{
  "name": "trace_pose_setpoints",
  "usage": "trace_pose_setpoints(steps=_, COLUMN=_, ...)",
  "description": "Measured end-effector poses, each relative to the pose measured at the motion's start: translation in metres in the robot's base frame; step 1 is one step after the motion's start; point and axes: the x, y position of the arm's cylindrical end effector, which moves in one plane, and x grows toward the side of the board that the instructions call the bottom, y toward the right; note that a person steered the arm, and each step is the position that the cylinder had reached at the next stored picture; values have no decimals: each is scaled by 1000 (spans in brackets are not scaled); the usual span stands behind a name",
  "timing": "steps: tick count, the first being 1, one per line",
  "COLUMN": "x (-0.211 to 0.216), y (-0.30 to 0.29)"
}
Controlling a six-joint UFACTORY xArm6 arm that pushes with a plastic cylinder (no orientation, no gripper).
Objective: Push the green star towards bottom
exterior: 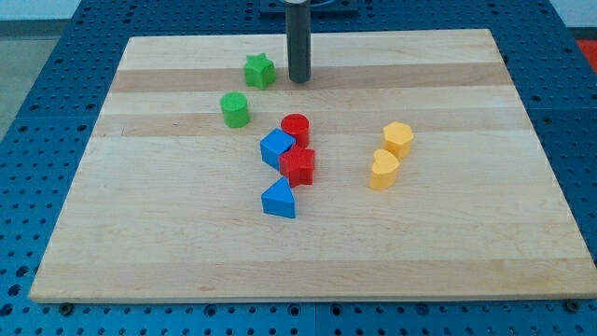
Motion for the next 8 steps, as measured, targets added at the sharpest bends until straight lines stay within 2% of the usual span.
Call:
trace_pose_setpoints(steps=1, x=-18, y=-11)
trace_pose_setpoints(steps=4, x=-10, y=-70)
trace_pose_setpoints(steps=8, x=49, y=-171)
